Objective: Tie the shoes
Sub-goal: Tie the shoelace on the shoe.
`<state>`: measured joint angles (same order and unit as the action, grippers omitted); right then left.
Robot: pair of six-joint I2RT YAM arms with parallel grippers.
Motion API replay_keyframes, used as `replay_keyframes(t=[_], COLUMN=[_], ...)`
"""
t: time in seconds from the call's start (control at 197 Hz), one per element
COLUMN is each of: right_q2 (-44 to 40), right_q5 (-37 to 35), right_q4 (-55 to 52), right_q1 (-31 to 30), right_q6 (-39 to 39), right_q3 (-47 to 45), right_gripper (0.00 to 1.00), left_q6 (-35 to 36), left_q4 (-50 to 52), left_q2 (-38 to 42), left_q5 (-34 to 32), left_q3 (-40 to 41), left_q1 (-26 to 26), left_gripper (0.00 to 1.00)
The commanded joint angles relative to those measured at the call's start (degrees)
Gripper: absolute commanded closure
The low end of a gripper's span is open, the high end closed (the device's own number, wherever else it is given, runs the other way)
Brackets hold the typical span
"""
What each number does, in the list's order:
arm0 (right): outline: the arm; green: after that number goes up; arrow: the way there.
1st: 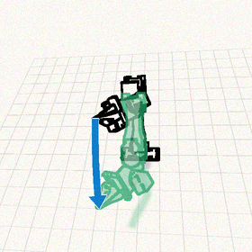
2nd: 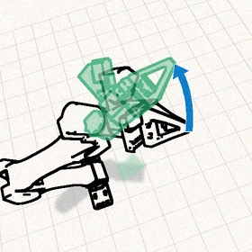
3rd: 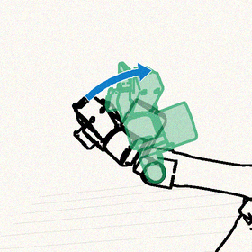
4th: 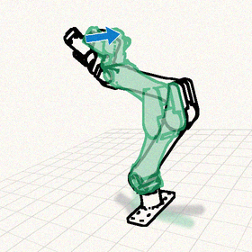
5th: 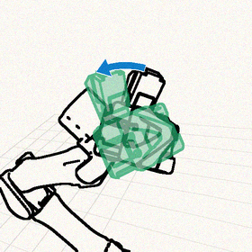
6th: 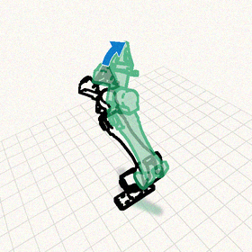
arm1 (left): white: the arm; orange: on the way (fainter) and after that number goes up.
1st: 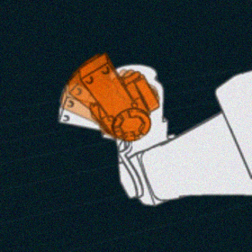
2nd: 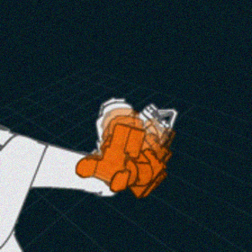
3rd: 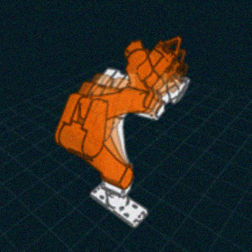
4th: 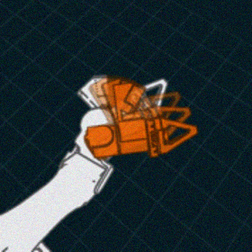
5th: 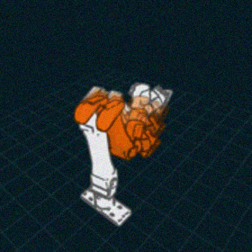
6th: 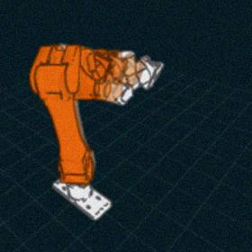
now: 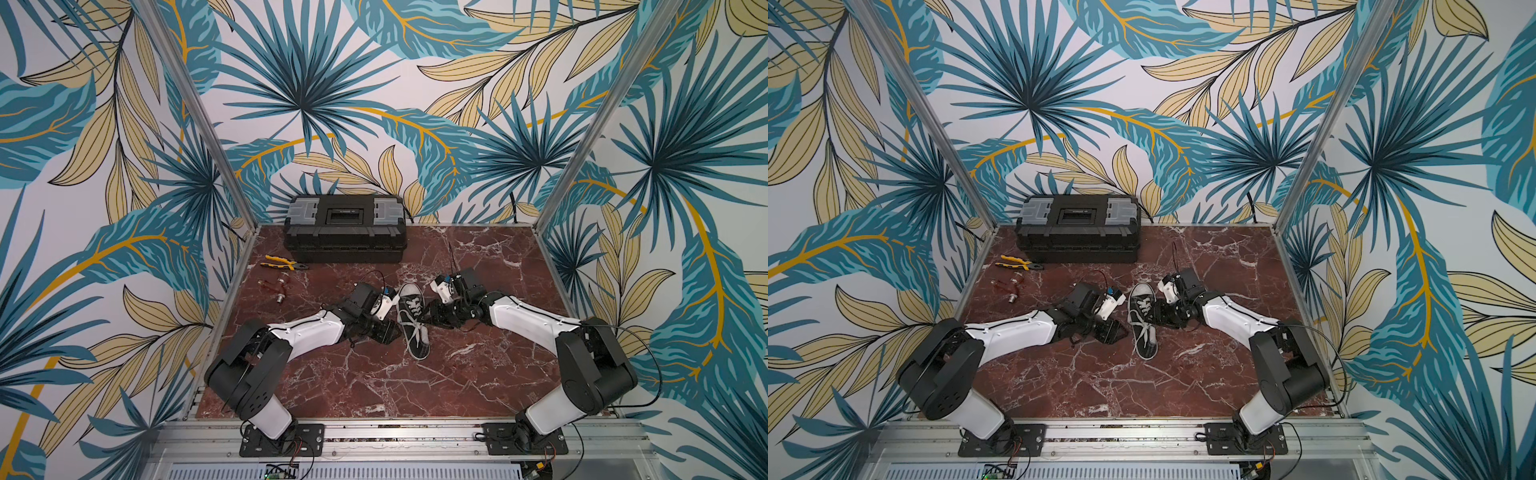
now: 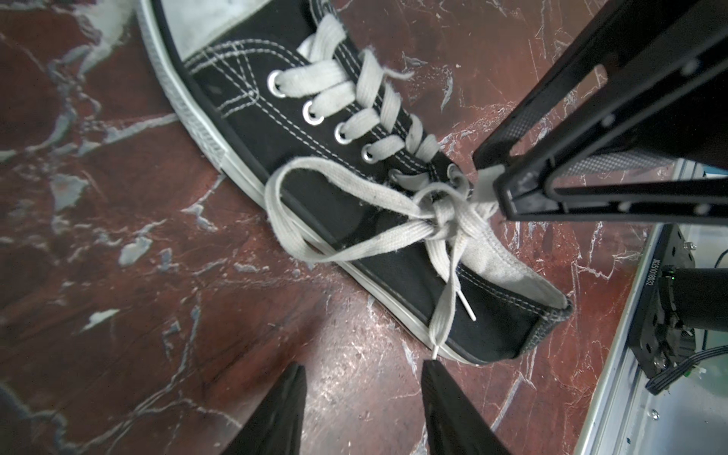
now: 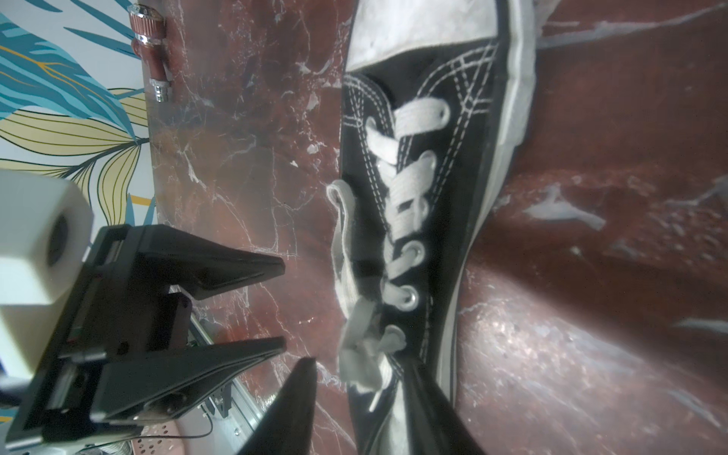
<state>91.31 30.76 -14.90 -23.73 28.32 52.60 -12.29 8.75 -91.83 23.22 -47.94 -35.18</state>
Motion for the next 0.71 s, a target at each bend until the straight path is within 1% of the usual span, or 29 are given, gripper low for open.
replay_keyframes(t=[0.0,0.177,0.208,0.375,0.466,0.598,0.705], right_q2=[0.98,1.07,1.13,1.07,0.91,0.81,0.39], right_q5=[1.79,2.42,2.54,2.37,1.85,1.14,0.79], right_q4=[1.87,1.81,3.92,4.02,3.55,3.06,2.99], right_q1=[-0.07,-0.09,-0.08,-0.09,-0.09,-0.09,-0.07], right_q6=[0.29,0.49,0.52,0.51,0.24,0.20,0.24], right_q3=[-1.79,-2.15,-2.14,-2.33,-2.32,-2.15,-1.98], right_gripper=[0.62,0.72,0.74,0.83,0.88,0.95,0.98], left_q6=[-0.08,-0.09,-0.19,-1.23,-2.71,-1.70,0.53], left_q4=[-0.21,0.12,0.04,-0.05,-0.39,-0.84,-1.29], left_q2=[1.27,0.95,0.95,0.74,-0.28,-3.09,-4.85], left_q5=[-0.45,-1.23,-1.50,-2.51,-3.21,-0.56,1.03], left_q3=[-0.30,-0.48,-0.47,-0.66,-1.07,-3.30,-4.87], left_q1=[0.23,0.28,0.33,1.01,1.94,2.68,2.11], left_gripper=[0.48,0.48,0.48,0.48,0.42,0.41,0.39])
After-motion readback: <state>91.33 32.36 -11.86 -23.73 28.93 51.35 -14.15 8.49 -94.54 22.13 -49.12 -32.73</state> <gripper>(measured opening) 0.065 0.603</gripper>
